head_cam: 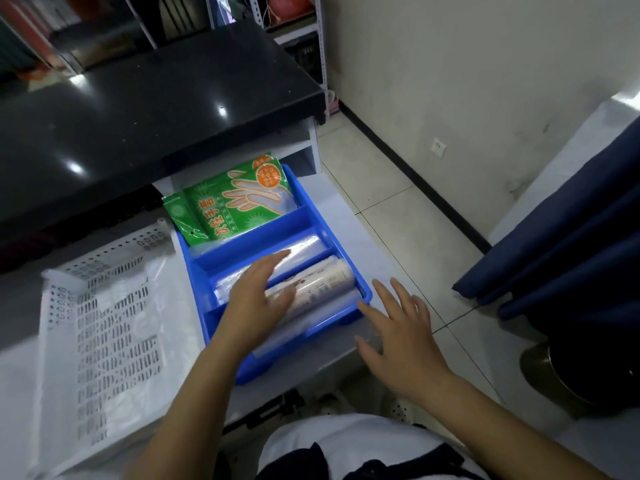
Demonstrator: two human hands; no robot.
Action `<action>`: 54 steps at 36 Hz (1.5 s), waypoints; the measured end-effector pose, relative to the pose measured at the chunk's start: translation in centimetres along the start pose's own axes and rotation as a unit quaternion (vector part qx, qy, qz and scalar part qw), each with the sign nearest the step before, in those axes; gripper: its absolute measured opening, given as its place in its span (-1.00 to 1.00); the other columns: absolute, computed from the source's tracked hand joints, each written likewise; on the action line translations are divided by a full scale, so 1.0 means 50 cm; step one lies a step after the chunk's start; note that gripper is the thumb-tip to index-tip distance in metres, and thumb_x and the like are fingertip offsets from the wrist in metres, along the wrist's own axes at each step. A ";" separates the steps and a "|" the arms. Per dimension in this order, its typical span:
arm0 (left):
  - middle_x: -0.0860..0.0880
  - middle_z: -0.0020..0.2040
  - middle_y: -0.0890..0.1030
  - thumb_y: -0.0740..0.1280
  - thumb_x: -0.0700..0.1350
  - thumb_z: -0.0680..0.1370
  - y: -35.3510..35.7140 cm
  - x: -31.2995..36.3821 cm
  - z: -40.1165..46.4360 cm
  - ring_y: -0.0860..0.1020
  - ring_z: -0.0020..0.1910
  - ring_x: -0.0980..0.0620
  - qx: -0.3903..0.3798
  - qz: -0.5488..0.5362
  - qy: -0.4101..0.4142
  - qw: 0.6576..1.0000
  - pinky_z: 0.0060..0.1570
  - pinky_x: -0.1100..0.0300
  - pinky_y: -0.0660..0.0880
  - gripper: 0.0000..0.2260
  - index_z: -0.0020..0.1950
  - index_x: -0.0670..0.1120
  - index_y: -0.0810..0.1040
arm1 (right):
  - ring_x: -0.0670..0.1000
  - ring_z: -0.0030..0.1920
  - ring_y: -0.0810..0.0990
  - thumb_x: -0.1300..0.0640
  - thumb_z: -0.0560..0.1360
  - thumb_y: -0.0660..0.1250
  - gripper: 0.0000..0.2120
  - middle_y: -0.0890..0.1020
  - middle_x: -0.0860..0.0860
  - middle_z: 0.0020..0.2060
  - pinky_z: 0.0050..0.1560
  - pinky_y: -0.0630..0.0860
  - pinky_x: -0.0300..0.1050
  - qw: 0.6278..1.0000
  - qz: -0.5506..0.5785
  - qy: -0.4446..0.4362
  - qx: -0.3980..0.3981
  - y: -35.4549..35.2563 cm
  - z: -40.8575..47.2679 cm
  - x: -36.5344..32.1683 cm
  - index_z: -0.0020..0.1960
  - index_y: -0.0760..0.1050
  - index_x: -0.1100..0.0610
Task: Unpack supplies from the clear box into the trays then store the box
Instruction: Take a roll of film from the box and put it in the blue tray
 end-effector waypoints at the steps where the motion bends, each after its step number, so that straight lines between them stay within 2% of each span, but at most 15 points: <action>1: 0.17 0.39 0.44 0.40 -0.07 0.56 -0.022 -0.009 -0.006 0.37 0.35 0.20 0.048 -0.033 -0.027 0.998 0.34 0.16 0.31 -0.55 0.43 0.15 0.42 | 0.05 0.60 -0.21 -0.27 0.57 0.18 -0.41 -0.07 -0.06 0.63 0.54 -0.18 0.15 1.000 0.006 -0.003 0.003 -0.005 0.004 0.000 0.55 0.19 -0.13; 6: 0.07 0.29 0.57 0.38 -0.09 0.58 -0.077 -0.050 -0.062 0.52 0.26 0.14 0.210 -0.281 -0.192 0.917 0.29 0.10 0.43 -0.74 0.23 0.16 0.55 | 0.09 0.60 -0.19 -0.27 0.55 0.20 -0.28 -0.08 0.01 0.63 0.55 -0.07 0.19 0.996 0.030 -0.069 0.041 -0.010 0.037 -0.016 0.61 0.02 -0.11; 11: 0.13 0.28 0.54 0.31 0.11 0.59 -0.030 -0.057 -0.102 0.56 0.05 0.32 0.165 -0.373 -0.291 0.865 0.05 0.24 0.41 -0.71 0.30 0.21 0.45 | 0.10 0.60 -0.27 -0.33 0.54 0.14 -0.21 -0.20 0.00 0.62 0.54 -0.09 0.28 0.987 -0.012 -0.151 0.056 0.011 0.099 -0.046 0.59 -0.24 -0.20; 13: 0.11 0.31 0.54 0.32 0.23 0.53 -0.008 -0.057 -0.102 0.60 0.12 0.24 0.141 -0.401 -0.321 0.846 0.13 0.16 0.47 -0.59 0.34 0.18 0.43 | 0.08 0.58 -0.34 -0.36 0.55 0.07 -0.22 -0.28 -0.02 0.61 0.53 -0.10 0.31 0.986 -0.034 -0.156 0.044 0.027 0.115 -0.048 0.58 -0.30 -0.22; 16: 0.00 0.48 0.40 0.37 0.40 0.27 0.010 -0.058 -0.089 0.42 0.42 -0.06 0.133 -0.427 -0.362 0.818 0.43 -0.12 0.32 -0.19 0.47 0.13 0.36 | 0.10 0.60 -0.25 -0.37 0.55 0.03 -0.26 -0.21 -0.01 0.62 0.51 -0.04 0.37 0.986 -0.041 -0.155 0.052 0.043 0.122 -0.047 0.60 -0.23 -0.19; 19: -0.04 0.43 0.47 0.39 0.41 0.22 0.017 -0.056 -0.077 0.47 0.36 -0.13 0.130 -0.448 -0.382 0.798 0.39 -0.17 0.37 -0.16 0.45 0.14 0.38 | 0.11 0.61 -0.17 -0.35 0.56 0.07 -0.26 -0.14 0.00 0.63 0.50 0.06 0.36 0.984 -0.014 -0.171 0.052 0.047 0.121 -0.046 0.61 -0.13 -0.16; 25: -0.02 0.42 0.46 0.35 0.42 0.24 0.014 -0.044 -0.067 0.47 0.34 -0.11 0.151 -0.427 -0.400 0.797 0.35 -0.12 0.39 -0.19 0.46 0.19 0.36 | 0.13 0.61 -0.11 -0.43 0.52 0.06 -0.23 -0.06 0.02 0.63 0.50 0.08 0.34 0.975 -0.018 -0.210 0.065 0.049 0.123 -0.039 0.62 -0.03 -0.15; 29: 0.05 0.22 0.57 0.29 0.30 0.50 0.002 -0.032 -0.066 0.60 0.10 0.05 0.148 -0.425 -0.408 0.795 -0.05 0.13 0.50 -0.63 0.26 0.21 0.48 | 0.15 0.61 -0.13 -0.47 0.50 0.03 -0.21 -0.08 0.03 0.63 0.49 0.09 0.39 0.976 -0.035 -0.207 0.063 0.051 0.124 -0.039 0.62 -0.06 -0.15; 32: 0.02 0.18 0.57 0.29 0.21 0.56 -0.009 -0.037 -0.071 0.59 0.12 0.02 0.143 -0.409 -0.391 0.812 0.05 0.11 0.50 -0.73 0.19 0.13 0.50 | 0.16 0.61 -0.14 -0.47 0.50 0.00 -0.22 -0.08 0.04 0.63 0.48 0.06 0.43 0.976 -0.046 -0.206 0.055 0.051 0.125 -0.037 0.62 -0.05 -0.15; 36: 0.03 0.15 0.66 0.36 -0.07 0.58 -0.052 -0.050 -0.108 0.58 0.21 -0.02 0.255 -0.329 -0.311 0.855 0.12 0.17 0.50 -0.85 0.13 0.05 0.63 | 0.19 0.61 -0.16 -0.42 0.51 0.04 -0.24 -0.08 0.04 0.63 0.47 -0.08 0.47 0.973 -0.075 -0.210 0.052 0.049 0.122 -0.042 0.61 -0.04 -0.16; 38: 0.09 0.25 0.60 0.41 -0.09 0.56 -0.075 -0.065 -0.142 0.51 0.30 0.03 0.251 -0.244 -0.289 0.891 0.18 0.16 0.46 -0.76 0.21 0.09 0.60 | 0.22 0.60 -0.11 -0.38 0.51 0.11 -0.26 -0.02 0.07 0.63 0.46 -0.06 0.47 0.970 -0.082 -0.220 0.057 0.046 0.115 -0.050 0.60 0.04 -0.14; 41: 0.13 0.47 0.33 0.48 0.04 0.50 -0.084 -0.092 -0.196 0.30 0.41 0.13 0.121 -0.076 -0.317 0.938 0.38 0.05 0.30 -0.38 0.51 0.12 0.32 | 0.25 0.60 -0.05 -0.29 0.49 0.26 -0.26 0.07 0.08 0.62 0.44 0.01 0.50 0.959 -0.091 -0.261 0.065 0.052 0.102 -0.076 0.59 0.11 -0.12; 45: 0.00 0.62 0.09 0.45 0.21 0.44 -0.034 -0.110 -0.248 0.06 0.59 -0.06 0.007 0.134 -0.361 0.923 0.53 -0.09 0.07 -0.09 0.62 0.04 0.00 | 0.24 0.60 -0.09 -0.34 0.50 0.18 -0.27 0.05 0.07 0.62 0.43 -0.12 0.53 0.953 -0.099 -0.281 0.055 0.073 0.097 -0.109 0.59 0.09 -0.15; 48: -0.02 0.64 -0.04 0.36 0.16 0.45 0.019 -0.111 -0.274 -0.13 0.60 -0.10 0.050 0.199 -0.403 0.892 0.53 -0.21 -0.08 -0.10 0.61 0.10 -0.14 | 0.24 0.60 -0.07 -0.37 0.49 0.14 -0.26 0.09 0.10 0.61 0.40 -0.09 0.56 0.952 -0.116 -0.279 0.050 0.084 0.104 -0.109 0.59 0.11 -0.13; 54: -0.05 0.62 0.07 0.41 0.05 0.40 0.065 -0.107 -0.272 -0.17 0.60 -0.11 0.109 0.176 -0.373 0.904 0.54 -0.19 -0.10 -0.05 0.61 0.13 -0.14 | 0.23 0.60 -0.01 -0.34 0.52 0.07 -0.33 0.15 0.10 0.60 0.41 -0.08 0.55 0.950 -0.098 -0.288 0.069 0.101 0.111 -0.106 0.58 0.17 -0.12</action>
Point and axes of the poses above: each hand's wrist, its own z-axis towards the middle knuckle, its own y-axis out of the palm, x = y × z, the point moved 2 cm from there along z, towards the middle knuckle
